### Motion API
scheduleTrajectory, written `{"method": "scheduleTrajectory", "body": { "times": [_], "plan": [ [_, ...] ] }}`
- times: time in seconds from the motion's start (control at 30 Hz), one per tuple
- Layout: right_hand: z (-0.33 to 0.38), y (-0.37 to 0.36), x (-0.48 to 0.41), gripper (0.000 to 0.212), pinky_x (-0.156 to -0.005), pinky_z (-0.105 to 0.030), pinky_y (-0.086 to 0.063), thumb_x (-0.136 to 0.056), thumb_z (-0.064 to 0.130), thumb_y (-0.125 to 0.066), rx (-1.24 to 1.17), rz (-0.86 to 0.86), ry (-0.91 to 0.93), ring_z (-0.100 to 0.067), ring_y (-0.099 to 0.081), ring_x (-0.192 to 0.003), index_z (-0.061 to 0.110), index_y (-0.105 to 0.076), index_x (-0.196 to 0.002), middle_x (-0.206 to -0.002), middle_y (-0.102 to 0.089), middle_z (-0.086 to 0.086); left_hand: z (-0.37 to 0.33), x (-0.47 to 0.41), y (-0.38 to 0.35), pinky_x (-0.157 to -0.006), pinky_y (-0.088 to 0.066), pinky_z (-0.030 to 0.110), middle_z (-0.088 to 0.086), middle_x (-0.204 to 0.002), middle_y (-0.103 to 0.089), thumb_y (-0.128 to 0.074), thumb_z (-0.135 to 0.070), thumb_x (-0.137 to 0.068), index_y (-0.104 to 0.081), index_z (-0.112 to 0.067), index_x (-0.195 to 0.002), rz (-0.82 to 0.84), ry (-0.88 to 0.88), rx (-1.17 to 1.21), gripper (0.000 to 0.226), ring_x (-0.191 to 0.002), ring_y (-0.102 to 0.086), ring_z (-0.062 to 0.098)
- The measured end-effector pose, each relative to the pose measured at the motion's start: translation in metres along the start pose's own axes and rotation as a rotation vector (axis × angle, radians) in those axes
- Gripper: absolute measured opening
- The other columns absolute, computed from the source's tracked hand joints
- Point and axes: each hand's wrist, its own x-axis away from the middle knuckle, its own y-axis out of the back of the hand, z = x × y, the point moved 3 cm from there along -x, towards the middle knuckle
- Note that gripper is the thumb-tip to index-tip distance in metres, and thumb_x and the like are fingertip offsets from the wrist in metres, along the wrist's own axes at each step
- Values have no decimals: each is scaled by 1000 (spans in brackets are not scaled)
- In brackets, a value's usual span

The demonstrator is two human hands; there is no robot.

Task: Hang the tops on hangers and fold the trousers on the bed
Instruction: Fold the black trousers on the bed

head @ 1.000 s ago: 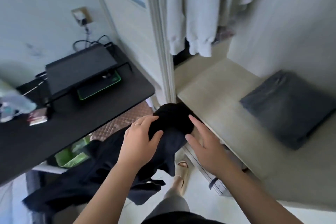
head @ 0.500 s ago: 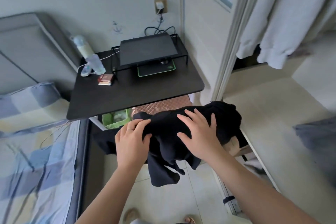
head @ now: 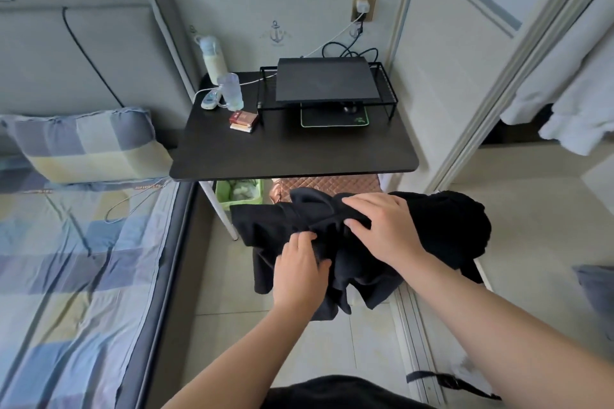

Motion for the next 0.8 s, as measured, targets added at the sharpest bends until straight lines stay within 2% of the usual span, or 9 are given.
{"method": "scheduleTrajectory", "body": {
  "times": [0.1,0.2,0.27,0.33,0.4,0.5,0.63,0.73,0.8],
  "plan": [
    [2,-1,-1,37,-102,-38,-38,-87,30,-75,7,10,-15,-14,-60,-116,28,-69,-123,-120,-68,13,17,2,-18,-109,-41,43,-6,-146,-47,-70,-44,-87,-36,-24,-144,102,126,90,70,-137,-45,22],
    [4,-1,-1,37,-104,-38,-37,-88,30,-73,19,19,-30,-14,-59,-118,28,-69,-125,-122,-68,13,21,-4,-23,-106,-41,44,-6,-135,-51,-65,-49,-90,-49,-25,-126,108,120,62,45,-128,-47,23],
    [7,-2,0,37,-104,-38,-35,-90,30,-71,36,27,-33,-14,-57,-119,28,-68,-127,-123,-67,13,23,-8,-23,-99,-45,46,-7,-115,-56,-60,-46,-94,-53,-25,-102,143,113,151,23,-112,-53,24],
    [8,-1,1,37,-106,-39,-34,-91,30,-69,47,30,-29,-13,-56,-121,29,-66,-129,-124,-66,13,24,-8,-21,-89,-52,46,-9,-97,-63,-56,-37,-98,-55,-25,-93,171,138,363,13,-94,-61,20],
    [8,-1,2,38,-107,-41,-34,-92,30,-68,54,33,-24,-14,-55,-121,29,-65,-129,-125,-65,13,27,-2,-14,-77,-53,37,-10,-80,-64,-53,-32,-100,-52,-25,-87,165,174,481,15,-78,-61,15],
    [11,-1,3,38,-112,-45,-29,-93,35,-67,50,61,-42,-13,-53,-124,30,-63,-131,-127,-63,13,29,14,11,-59,-41,22,-13,-65,-53,-52,-26,-103,-43,-22,-78,50,182,591,27,-67,-50,13],
    [26,1,4,40,-117,-50,-20,-96,50,-53,10,86,-15,-8,-47,-129,33,-60,-132,-130,-59,17,14,13,67,-70,-48,18,-12,-79,-62,-48,-22,-106,-58,-21,-91,-33,41,729,18,-78,-60,5],
    [46,9,3,49,-120,-50,-14,-96,59,-38,-70,80,7,-3,-44,-132,34,-57,-133,-133,-57,19,-4,4,106,-82,-51,25,-8,-90,-68,-48,-19,-106,-65,-19,-99,-89,-71,767,19,-90,-64,8],
    [61,18,-2,52,-122,-46,-8,-95,62,-37,-122,72,38,-1,-42,-134,35,-54,-136,-134,-55,21,-11,-3,130,-84,-50,31,-3,-90,-68,-49,-16,-105,-66,-16,-97,-146,-112,815,19,-89,-63,8]
  ]
}}
